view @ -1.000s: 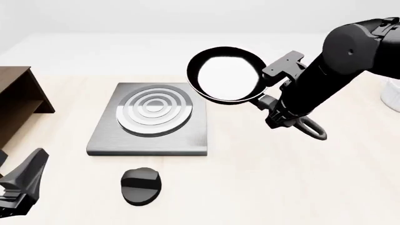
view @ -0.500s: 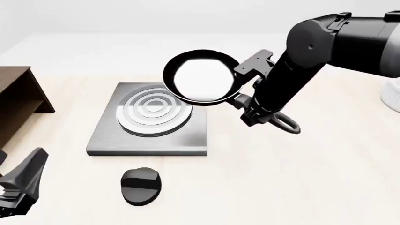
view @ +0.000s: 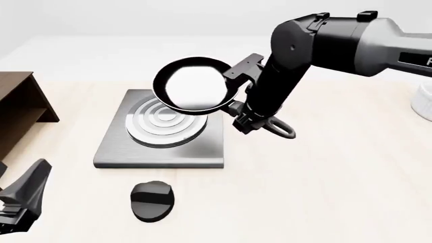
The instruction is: Turn on the stove and put the frying pan on it.
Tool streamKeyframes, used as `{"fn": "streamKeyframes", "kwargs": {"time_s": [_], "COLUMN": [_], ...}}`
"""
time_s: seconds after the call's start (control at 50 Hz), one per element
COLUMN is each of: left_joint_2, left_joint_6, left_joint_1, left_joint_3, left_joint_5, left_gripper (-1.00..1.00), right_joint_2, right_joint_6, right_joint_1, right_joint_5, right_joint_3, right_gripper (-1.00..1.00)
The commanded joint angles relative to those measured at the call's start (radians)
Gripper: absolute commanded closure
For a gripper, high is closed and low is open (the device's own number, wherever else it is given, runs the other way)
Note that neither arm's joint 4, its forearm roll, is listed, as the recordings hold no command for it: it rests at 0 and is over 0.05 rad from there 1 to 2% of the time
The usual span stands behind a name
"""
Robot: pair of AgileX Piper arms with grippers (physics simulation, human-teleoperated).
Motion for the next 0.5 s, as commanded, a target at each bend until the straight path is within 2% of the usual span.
{"fn": "streamKeyframes", "kwargs": {"time_s": [0.02, 0.06, 0.08, 0.12, 0.32, 0.5], "left_joint_2": [0.0, 0.0, 0.0, 0.0, 0.0, 0.0], "left_joint_6": [-0.002, -0.002, -0.002, -0.001, -0.005, -0.005], "left_joint_1": [0.002, 0.002, 0.001, 0.001, 0.0, -0.001], "left_joint_3": [0.0, 0.0, 0.0, 0.0, 0.0, 0.0], "left_joint_5": [-0.002, -0.002, -0.002, -0.001, -0.003, -0.003], "left_gripper": [-1.0, -1.0, -1.0, -1.0, -1.0, -1.0], "right_joint_2": [0.059, 0.062, 0.06, 0.079, 0.107, 0.127], "right_joint_6": [0.019, 0.029, 0.078, 0.041, 0.071, 0.071], "right_joint_1": [0.027, 0.038, 0.079, 0.056, 0.096, 0.099], "right_joint_5": [0.019, 0.02, 0.02, 0.019, 0.01, 0.002], "right_joint_3": [-0.104, -0.111, -0.117, -0.127, -0.148, -0.161], "right_gripper": [1.0, 1.0, 1.0, 1.0, 1.0, 1.0]}}
